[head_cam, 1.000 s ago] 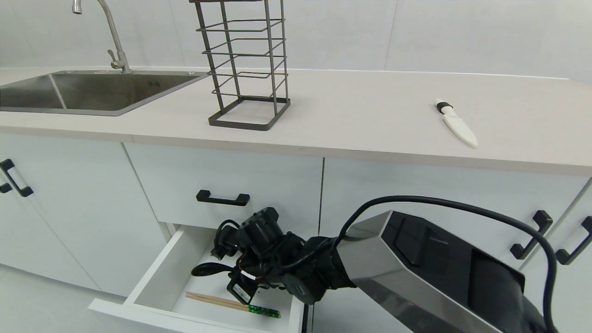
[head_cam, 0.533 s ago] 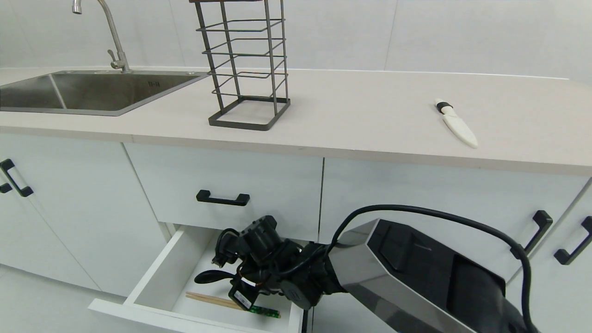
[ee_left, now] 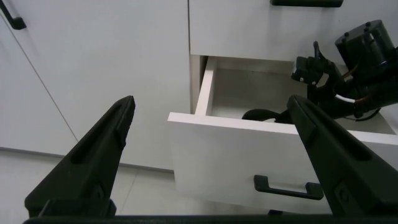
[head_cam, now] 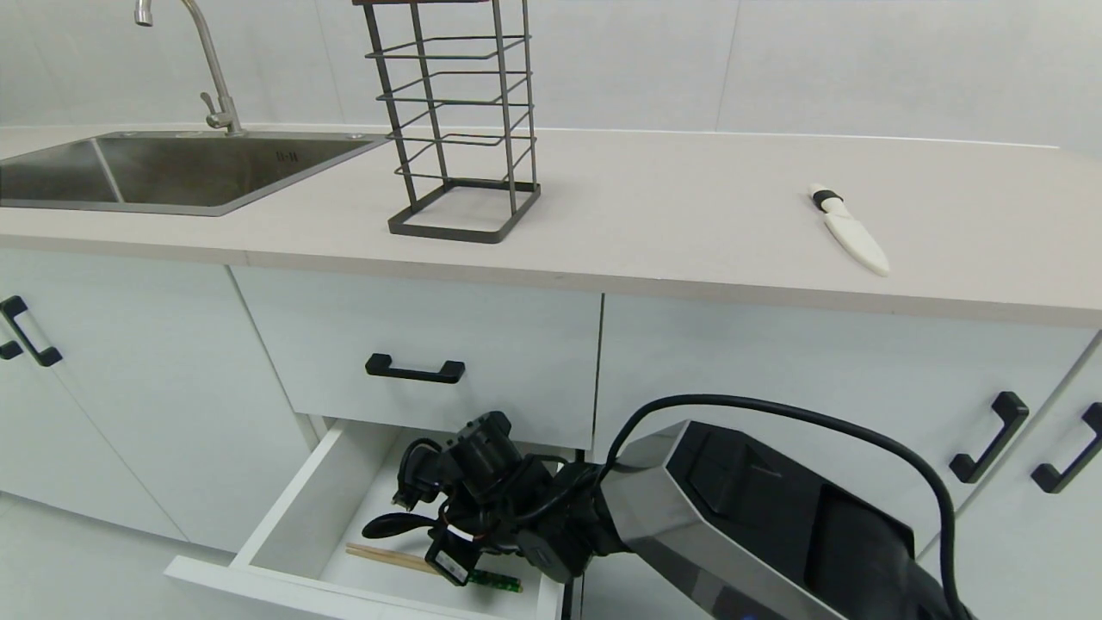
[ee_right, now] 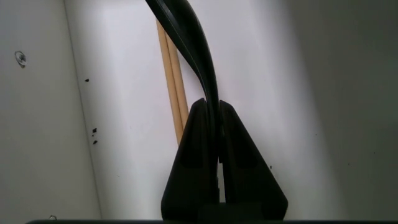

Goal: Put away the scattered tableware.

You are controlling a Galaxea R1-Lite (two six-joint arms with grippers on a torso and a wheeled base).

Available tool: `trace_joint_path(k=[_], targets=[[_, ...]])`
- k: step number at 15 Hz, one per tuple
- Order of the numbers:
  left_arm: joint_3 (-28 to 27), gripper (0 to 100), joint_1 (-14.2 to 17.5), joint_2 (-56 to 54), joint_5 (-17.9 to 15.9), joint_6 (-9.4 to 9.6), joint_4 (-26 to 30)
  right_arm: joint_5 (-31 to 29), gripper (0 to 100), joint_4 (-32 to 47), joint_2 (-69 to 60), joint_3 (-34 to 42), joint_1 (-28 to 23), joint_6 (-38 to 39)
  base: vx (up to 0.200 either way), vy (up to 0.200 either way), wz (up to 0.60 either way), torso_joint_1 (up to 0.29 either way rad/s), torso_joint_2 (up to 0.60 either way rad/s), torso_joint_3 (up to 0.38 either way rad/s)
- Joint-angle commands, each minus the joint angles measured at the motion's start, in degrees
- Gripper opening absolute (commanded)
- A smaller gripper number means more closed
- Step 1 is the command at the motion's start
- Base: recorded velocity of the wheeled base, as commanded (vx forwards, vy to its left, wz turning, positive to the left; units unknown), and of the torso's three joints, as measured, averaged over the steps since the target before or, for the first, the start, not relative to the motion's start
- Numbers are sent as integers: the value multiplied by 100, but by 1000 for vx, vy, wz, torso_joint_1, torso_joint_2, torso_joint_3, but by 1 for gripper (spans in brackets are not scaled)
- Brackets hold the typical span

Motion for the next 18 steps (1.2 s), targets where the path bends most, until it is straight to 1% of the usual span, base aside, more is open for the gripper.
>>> trace_joint_path(k=[1, 6, 7, 12, 15, 18], targets=[[0, 100, 1, 7, 1, 2, 0, 6, 0, 31, 97, -132, 4, -15, 0, 0, 0, 0, 0, 0], [0, 100, 1, 7, 1, 2, 0, 24, 0, 172, 115, -194, 13, -6, 0, 0, 0, 0, 0, 0], [0, 100, 1, 7, 1, 2, 0, 24, 100, 242, 115, -194, 22, 3, 0, 0, 0, 0, 0, 0], [0, 100, 1, 7, 1, 2, 0, 24, 100, 286, 97, -229, 22, -59, 0, 0, 0, 0, 0, 0], [0, 100, 1, 7, 1, 2, 0, 15, 100, 690, -166, -457, 83, -120, 0, 0, 0, 0, 0, 0], [0, 100, 1, 7, 1, 2, 0, 15, 100, 928, -614, -413, 250, -120, 0, 0, 0, 0, 0, 0]])
